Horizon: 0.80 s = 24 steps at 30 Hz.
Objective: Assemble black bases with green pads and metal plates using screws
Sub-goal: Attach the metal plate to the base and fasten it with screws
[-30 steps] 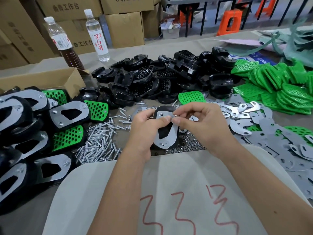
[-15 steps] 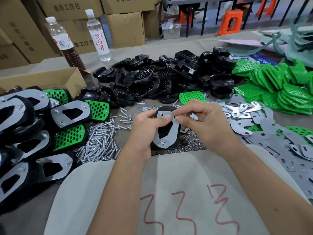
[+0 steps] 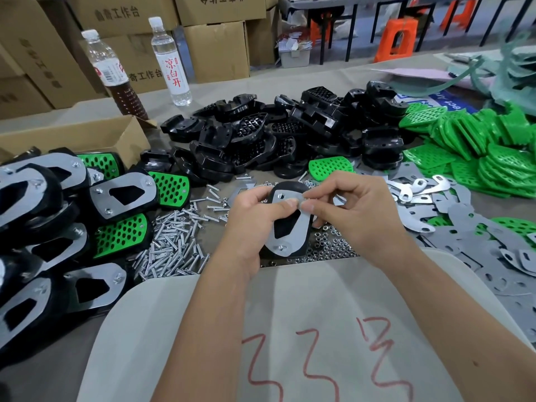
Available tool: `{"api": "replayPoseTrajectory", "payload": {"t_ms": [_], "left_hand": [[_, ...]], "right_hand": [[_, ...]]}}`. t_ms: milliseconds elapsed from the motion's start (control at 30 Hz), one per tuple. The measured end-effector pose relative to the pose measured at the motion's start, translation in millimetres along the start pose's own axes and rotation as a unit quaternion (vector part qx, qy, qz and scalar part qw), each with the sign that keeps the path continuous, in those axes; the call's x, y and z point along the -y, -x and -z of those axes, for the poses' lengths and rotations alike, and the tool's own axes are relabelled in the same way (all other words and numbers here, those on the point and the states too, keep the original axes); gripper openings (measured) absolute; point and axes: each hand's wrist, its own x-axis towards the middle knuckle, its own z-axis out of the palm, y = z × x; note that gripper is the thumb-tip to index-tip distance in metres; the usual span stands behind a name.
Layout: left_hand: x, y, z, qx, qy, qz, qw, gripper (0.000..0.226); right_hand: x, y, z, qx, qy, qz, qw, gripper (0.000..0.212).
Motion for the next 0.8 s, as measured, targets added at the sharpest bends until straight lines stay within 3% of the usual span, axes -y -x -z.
{"api": "replayPoseTrajectory", "payload": {"t_ms": [367, 800], "left_hand": [[-1, 1, 2, 0.006, -0.025, 0.009, 1.000, 0.009], [-3, 4, -1, 0.012, -0.043, -0.014, 0.999, 0.011]], "right_hand": [[0, -3, 11, 0.098, -0.003, 0.016, 0.995, 0.021], [-6, -1, 13, 0.059, 0.025, -0.003, 0.998, 0.016]]}}
